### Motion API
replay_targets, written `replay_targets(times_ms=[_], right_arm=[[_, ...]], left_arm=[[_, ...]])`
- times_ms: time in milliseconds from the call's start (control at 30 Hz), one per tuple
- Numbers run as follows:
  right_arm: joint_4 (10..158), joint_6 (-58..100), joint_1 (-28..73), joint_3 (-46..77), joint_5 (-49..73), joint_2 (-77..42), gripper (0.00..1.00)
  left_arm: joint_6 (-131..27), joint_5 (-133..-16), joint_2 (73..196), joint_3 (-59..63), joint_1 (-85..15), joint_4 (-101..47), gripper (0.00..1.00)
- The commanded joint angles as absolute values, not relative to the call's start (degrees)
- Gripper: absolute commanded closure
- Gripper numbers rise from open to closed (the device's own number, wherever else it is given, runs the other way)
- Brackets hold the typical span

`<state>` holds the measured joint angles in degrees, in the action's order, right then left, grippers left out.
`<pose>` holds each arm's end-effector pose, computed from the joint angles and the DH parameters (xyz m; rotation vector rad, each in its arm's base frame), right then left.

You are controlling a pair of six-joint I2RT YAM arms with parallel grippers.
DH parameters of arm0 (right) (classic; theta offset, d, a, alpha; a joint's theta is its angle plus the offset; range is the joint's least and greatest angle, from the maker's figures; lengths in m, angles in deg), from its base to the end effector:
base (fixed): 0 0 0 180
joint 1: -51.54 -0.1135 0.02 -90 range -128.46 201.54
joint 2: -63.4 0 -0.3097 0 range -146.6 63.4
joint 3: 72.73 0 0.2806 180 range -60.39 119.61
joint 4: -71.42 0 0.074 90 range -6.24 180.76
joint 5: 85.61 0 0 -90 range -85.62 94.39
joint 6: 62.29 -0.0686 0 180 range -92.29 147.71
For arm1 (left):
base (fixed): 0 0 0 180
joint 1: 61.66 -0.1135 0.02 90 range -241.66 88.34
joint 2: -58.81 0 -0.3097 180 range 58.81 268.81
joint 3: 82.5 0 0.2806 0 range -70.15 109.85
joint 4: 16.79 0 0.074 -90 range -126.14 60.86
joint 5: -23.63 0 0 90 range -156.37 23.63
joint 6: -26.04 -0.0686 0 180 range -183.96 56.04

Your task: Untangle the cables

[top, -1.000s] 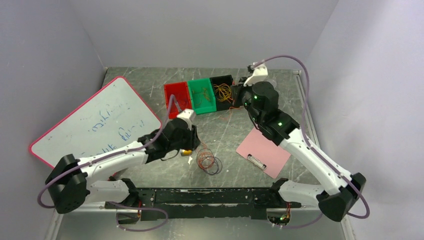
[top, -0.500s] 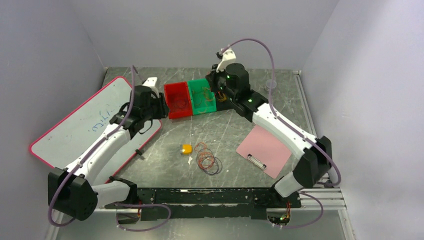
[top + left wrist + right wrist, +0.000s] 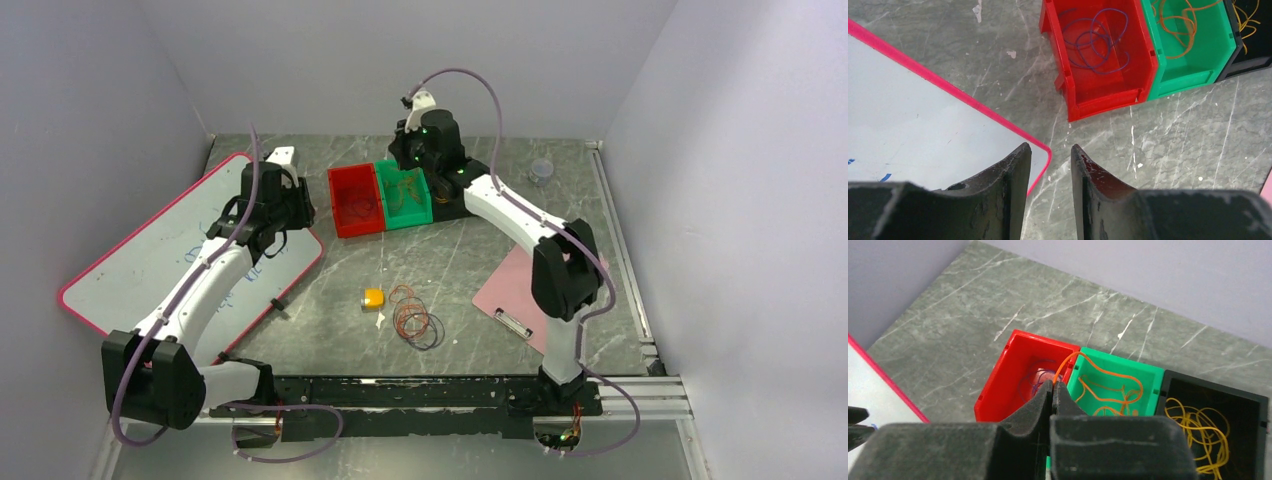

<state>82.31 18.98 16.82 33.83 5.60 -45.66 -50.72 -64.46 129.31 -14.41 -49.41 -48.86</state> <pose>0.4432 0.3089 0.3610 -0.4286 1.7892 0.5559 0.3078 -0.0645 0.3129 -0.0380 2.1801 -0.2177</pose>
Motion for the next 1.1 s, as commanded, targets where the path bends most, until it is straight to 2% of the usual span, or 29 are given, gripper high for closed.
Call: replay_targets(times_ms=[0, 433, 833, 1000, 1067], right_arm=[[80.94, 18.59, 17.59, 37.33, 11.35, -50.09, 1.00], [79.59, 14.71, 19.50, 34.03, 11.18, -57.20, 1.00], [86.63, 19.34, 19.64, 43.59, 13.62, -68.87, 1.00], [87.51, 19.57, 19.64, 45.11, 13.16, -70.23, 1.00], [87.63, 19.70, 19.64, 45.10, 12.60, -69.73, 0.95]], left_arm=[[-51.74, -64.92, 128.42, -14.79, -49.95, -48.53, 0.59], [-51.82, -66.49, 129.03, -14.79, -50.67, -48.58, 0.60], [-51.74, -66.80, 128.86, -15.21, -50.70, -48.54, 0.59], [-51.79, -66.98, 128.94, -15.15, -50.76, -48.48, 0.59], [-51.86, -66.89, 128.95, -15.09, -50.76, -48.48, 0.59]])
